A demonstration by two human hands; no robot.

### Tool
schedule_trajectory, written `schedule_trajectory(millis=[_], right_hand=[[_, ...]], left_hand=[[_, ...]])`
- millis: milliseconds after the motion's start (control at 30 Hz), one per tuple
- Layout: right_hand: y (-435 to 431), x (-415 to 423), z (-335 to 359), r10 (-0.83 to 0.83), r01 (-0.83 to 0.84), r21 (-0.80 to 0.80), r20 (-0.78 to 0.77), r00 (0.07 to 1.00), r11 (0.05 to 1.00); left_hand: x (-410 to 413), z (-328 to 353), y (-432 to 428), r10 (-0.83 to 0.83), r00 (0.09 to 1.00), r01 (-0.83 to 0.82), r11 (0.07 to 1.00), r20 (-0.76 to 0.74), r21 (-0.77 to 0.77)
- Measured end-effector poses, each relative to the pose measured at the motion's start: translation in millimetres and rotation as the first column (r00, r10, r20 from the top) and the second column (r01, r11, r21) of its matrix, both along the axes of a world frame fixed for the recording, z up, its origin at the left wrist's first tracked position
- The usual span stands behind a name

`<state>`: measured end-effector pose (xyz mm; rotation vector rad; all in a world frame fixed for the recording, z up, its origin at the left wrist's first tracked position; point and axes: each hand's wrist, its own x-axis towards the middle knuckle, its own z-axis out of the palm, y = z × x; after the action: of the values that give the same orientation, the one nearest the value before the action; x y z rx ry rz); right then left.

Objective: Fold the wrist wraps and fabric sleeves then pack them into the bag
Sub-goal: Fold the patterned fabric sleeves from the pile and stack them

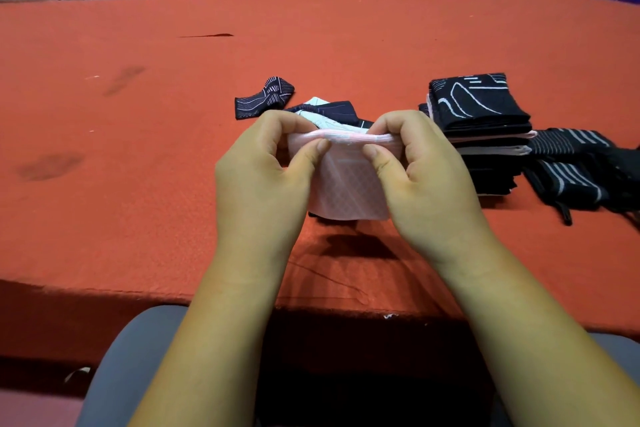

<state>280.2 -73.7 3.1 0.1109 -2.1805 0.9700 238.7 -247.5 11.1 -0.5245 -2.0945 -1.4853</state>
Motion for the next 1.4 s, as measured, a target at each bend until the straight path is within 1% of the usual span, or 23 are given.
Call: schedule_trajectory(millis=[100,167,267,333,400,467,600,733,800,900,967,1000,1067,1100,1133,1167,1200,1233,1267,1300,1333,1367,1400], right_hand=[[-0.4,0.2,-0.7,-0.003,0.003,0.017,-0.006,1.0,1.0],[0.5,0.4,-0.8,-0.001,0.001,0.016,-0.005,1.0,1.0],[3.4,1.1,0.2,0.017,-0.017,0.015,-0.004,1.0,1.0],[5.2,2.9,2.1,0.08,-0.079,-0.01,0.025,0.997,0.997],[5.4,5.7,4.4,0.165,-0.155,-0.118,0.076,0.983,0.981],[4.8,6.9,4.4,0.191,-0.167,-0.211,0.097,0.977,0.963],[2.4,4.4,2.1,0.153,-0.131,-0.248,0.074,0.985,0.96],[-2.4,-2.5,-4.1,0.059,-0.042,-0.228,0.067,0.996,0.973],[-3.4,-6.1,-8.7,-0.001,0.015,-0.208,0.067,0.998,0.978],[2.5,-11.8,-14.4,-0.064,0.082,-0.207,0.091,0.994,0.975],[8.3,-14.6,-16.4,-0.097,0.121,-0.229,0.113,0.989,0.966],[10.9,-15.8,-16.6,-0.113,0.139,-0.24,0.122,0.986,0.961],[13.8,-18.9,-18.5,-0.146,0.182,-0.262,0.153,0.977,0.948],[14.4,-20.8,-19.4,-0.148,0.201,-0.309,0.185,0.971,0.93],[13.9,-22.3,-19.1,-0.116,0.2,-0.411,0.221,0.968,0.889],[12.5,-23.7,-17.8,-0.033,0.17,-0.563,0.245,0.969,0.809],[11.3,-23.9,-16.3,0.086,0.128,-0.718,0.253,0.964,0.684],[11.1,-23.5,-15.9,0.207,0.088,-0.822,0.243,0.948,0.563],[11.5,-22.2,-16.3,0.297,0.063,-0.851,0.25,0.922,0.522],[12.9,-21.4,-19.1,0.343,0.049,-0.822,0.29,0.893,0.567],[14.0,-20.9,-22.6,0.354,0.039,-0.77,0.337,0.872,0.637],[15.5,-21.6,-26.2,0.34,0.03,-0.725,0.359,0.869,0.688],[17.0,-23.7,-28.8,0.319,0.021,-0.705,0.347,0.882,0.709]], left_hand=[[-3.6,-1.6,-1.4,0.023,0.997,-0.03,0.995,-0.071,-0.095],[-6.5,-1.7,-3.4,0.02,0.996,-0.031,0.992,-0.084,-0.123],[-10.5,-1.7,-9.0,-0.066,0.99,0.044,0.984,-0.124,-0.173],[-11.4,-1.3,-12.5,-0.189,0.98,0.18,0.975,-0.057,-0.132],[-11.0,-2.2,-12.7,-0.298,0.953,0.299,0.954,0.055,-0.013],[-9.4,-3.1,-10.3,-0.337,0.935,0.329,0.94,0.11,0.086],[-9.8,-3.1,-4.1,-0.363,0.91,0.312,0.918,0.2,0.245],[-11.7,-10.3,8.2,-0.263,0.923,0.183,0.943,0.281,0.279],[-12.4,-13.5,12.9,-0.242,0.909,0.144,0.946,0.34,0.291],[-13.9,-14.4,12.1,-0.371,0.8,0.238,0.918,0.471,0.318],[-13.3,-17.0,9.8,-0.465,0.714,0.342,0.884,0.523,0.319],[-12.4,-18.4,9.7,-0.491,0.688,0.378,0.871,0.535,0.313],[-12.7,-22.6,10.9,-0.502,0.681,0.4,0.865,0.534,0.303],[-13.0,-24.3,12.8,-0.489,0.696,0.388,0.872,0.525,0.298],[-13.7,-25.5,15.2,-0.469,0.717,0.361,0.883,0.517,0.3],[-14.9,-26.6,17.8,-0.443,0.739,0.327,0.895,0.507,0.304],[-16.5,-27.3,20.1,-0.417,0.761,0.289,0.903,0.496,0.317],[-18.5,-28.1,22.0,-0.392,0.783,0.25,0.909,0.483,0.333],[-19.8,-28.1,23.3,-0.367,0.804,0.215,0.913,0.467,0.347],[-22.2,-28.4,24.1,-0.341,0.825,0.184,0.916,0.451,0.356],[-24.9,-28.8,24.6,-0.322,0.838,0.163,0.919,0.442,0.359],[-28.8,-30.0,25.4,-0.313,0.843,0.154,0.92,0.438,0.361],[-32.3,-30.4,26.1,-0.323,0.839,0.158,0.915,0.439,0.371]])
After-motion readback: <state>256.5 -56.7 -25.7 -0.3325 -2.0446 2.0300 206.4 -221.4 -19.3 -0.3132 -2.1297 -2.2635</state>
